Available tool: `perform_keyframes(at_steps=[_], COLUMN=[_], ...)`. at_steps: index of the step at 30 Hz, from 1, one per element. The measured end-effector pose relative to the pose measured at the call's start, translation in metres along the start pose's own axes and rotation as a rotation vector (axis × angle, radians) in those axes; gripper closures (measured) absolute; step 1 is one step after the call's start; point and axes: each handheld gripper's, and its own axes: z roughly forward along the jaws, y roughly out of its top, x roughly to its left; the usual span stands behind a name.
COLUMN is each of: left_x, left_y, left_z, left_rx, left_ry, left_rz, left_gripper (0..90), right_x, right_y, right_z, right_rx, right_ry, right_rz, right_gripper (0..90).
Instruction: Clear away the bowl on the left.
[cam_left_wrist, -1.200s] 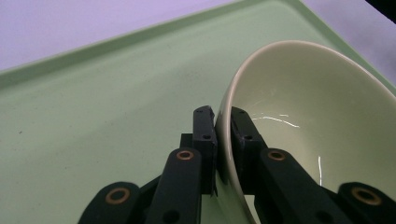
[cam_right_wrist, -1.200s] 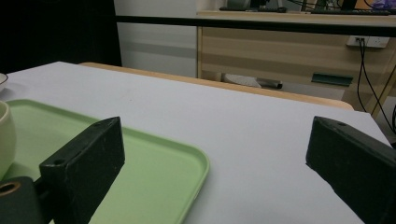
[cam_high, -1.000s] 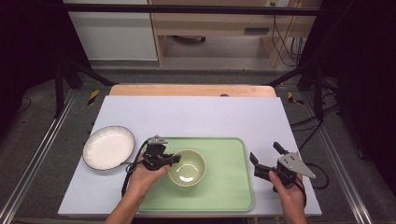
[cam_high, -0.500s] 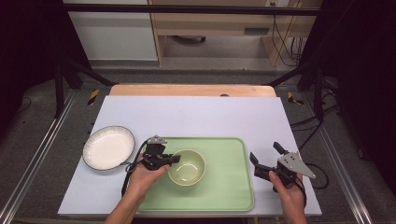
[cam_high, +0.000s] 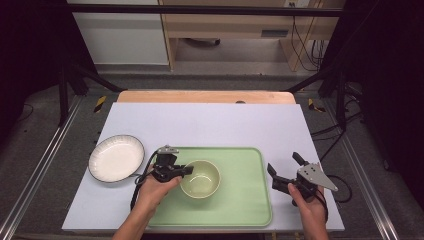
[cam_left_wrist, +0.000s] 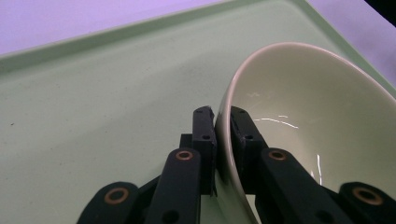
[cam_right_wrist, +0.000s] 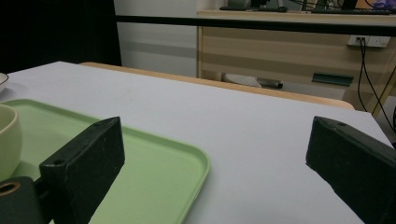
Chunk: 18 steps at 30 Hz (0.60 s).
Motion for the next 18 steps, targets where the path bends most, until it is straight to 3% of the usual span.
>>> perform_keyframes(at_steps=[9, 18], left_x=[0.0, -0.001], left_y=[-0.001, -0.002], left_z=[-0.001, -0.015], left_rx=[-0.013, -0.084], left_ry=[0.002, 0.049], left_rz=[0.004, 0.072], left_gripper=[80.7, 51.0], right_x=[0.0, 0.0], right_y=[0.0, 0.0], right_z=[0.0, 0.0], right_rx=[0.002, 0.003], right_ry=[0.001, 0.003], right_rz=[0.004, 0.004], right_gripper=[4.7, 4.7])
